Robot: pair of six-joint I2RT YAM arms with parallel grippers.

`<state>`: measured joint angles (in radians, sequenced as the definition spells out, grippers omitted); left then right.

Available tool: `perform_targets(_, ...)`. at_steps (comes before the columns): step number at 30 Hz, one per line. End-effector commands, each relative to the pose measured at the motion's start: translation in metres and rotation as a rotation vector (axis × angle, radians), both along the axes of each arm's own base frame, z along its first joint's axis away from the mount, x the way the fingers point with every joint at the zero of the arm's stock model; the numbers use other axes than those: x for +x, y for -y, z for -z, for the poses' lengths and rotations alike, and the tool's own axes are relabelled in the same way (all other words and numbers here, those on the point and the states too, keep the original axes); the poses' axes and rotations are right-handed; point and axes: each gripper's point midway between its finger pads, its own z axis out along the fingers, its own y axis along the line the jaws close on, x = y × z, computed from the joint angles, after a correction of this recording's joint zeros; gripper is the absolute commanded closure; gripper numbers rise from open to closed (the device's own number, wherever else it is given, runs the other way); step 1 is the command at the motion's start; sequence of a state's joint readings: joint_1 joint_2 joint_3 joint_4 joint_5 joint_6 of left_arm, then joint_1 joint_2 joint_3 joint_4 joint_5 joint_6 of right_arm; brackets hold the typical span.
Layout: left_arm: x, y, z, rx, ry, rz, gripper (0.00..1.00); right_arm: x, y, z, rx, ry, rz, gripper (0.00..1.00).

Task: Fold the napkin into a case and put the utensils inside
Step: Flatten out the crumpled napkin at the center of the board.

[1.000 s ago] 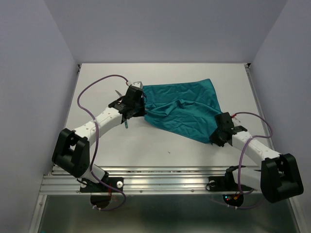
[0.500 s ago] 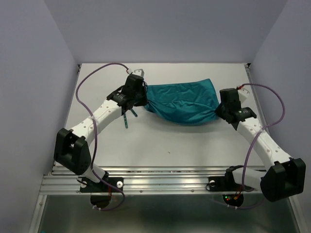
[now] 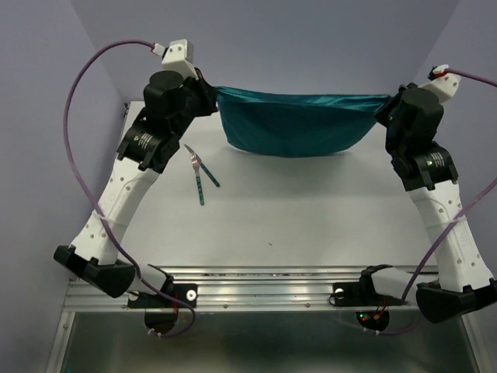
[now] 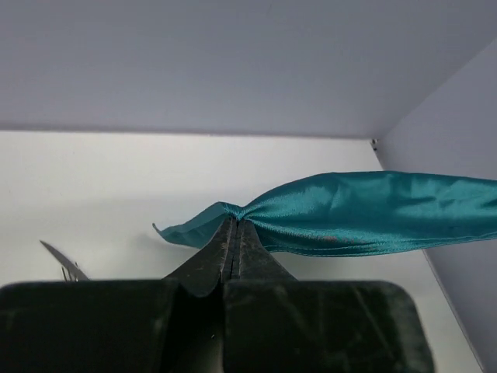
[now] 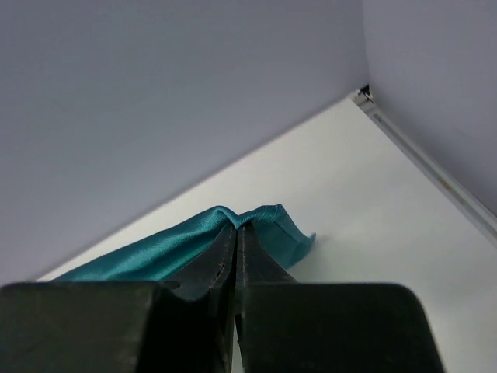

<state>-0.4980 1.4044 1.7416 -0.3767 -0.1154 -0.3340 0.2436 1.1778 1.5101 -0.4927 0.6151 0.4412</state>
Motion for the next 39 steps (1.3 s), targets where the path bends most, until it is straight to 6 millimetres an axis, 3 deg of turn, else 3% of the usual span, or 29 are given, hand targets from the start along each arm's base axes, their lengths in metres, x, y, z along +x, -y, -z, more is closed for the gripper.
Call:
perform_targets(1, -0.033, -0.029, -0.086, -0.051, 0.239, -0.033, 1.0, -0.033, 0.006, -0.09, -0.028, 0.236, -0.026, 0.99)
perform_targets(5, -0.057, -0.045, -0.115, -0.062, 0.323, -0.048, 1.0, -0.068, 0.01, -0.139, -0.018, 0.37, -0.056, 0.99)
perform_targets(6, -0.069, -0.053, -0.129, -0.077, 0.359, -0.053, 1.0, -0.086, 0.015, -0.157, -0.016, 0.425, -0.057, 0.99)
perform_targets(9, -0.092, -0.067, -0.157, -0.105, 0.444, -0.063, 1.0, -0.12, 0.019, -0.185, -0.004, 0.521, -0.075, 0.99)
perform_targets(14, -0.121, -0.08, -0.182, -0.131, 0.516, -0.056, 1.0, -0.16, 0.024, -0.207, 0.018, 0.617, -0.101, 0.99)
perform_targets(18, -0.127, -0.081, -0.181, -0.149, 0.513, -0.045, 1.0, -0.165, 0.031, -0.199, 0.025, 0.593, -0.068, 0.99)
perform_targets(23, -0.099, -0.076, -0.145, -0.128, 0.384, -0.094, 1.0, -0.135, 0.044, -0.156, -0.002, 0.437, 0.051, 0.99)
perform_targets(27, -0.065, -0.065, -0.107, -0.091, 0.267, -0.135, 1.0, -0.095, 0.045, -0.113, -0.048, 0.292, 0.118, 0.99)
perform_targets(29, -0.041, -0.056, -0.076, -0.049, 0.191, -0.157, 1.0, -0.067, 0.042, -0.087, -0.083, 0.199, 0.139, 0.99)
perform_targets(30, -0.024, -0.05, -0.05, -0.012, 0.135, -0.162, 1.0, -0.057, 0.042, -0.077, -0.096, 0.167, 0.154, 0.99)
perform_targets(31, -0.015, -0.046, -0.036, 0.006, 0.105, -0.165, 1.0, -0.036, 0.039, -0.056, -0.126, 0.098, 0.164, 0.99)
perform_targets(33, 0.003, -0.038, -0.011, 0.028, 0.048, -0.155, 1.0, -0.014, 0.033, -0.037, -0.155, 0.038, 0.156, 0.99)
perform_targets(34, 0.019, -0.033, 0.014, 0.049, -0.009, -0.158, 1.0, -0.002, 0.035, -0.026, -0.169, 0.007, 0.16, 0.99)
perform_targets(35, 0.028, -0.029, 0.027, 0.057, -0.037, -0.148, 1.0, 0.019, 0.033, -0.002, -0.187, -0.054, 0.152, 0.99)
perform_targets(36, 0.043, -0.021, 0.05, 0.077, -0.088, -0.141, 1.0, 0.032, 0.034, 0.009, -0.185, -0.076, 0.14, 0.99)
perform_targets(38, 0.06, -0.022, 0.075, 0.111, -0.136, -0.171, 1.0, 0.054, 0.035, 0.035, -0.184, -0.13, 0.126, 0.99)
perform_targets(39, 0.067, -0.021, 0.087, 0.127, -0.16, -0.176, 1.0, 0.075, 0.03, 0.059, -0.182, -0.182, 0.098, 0.99)
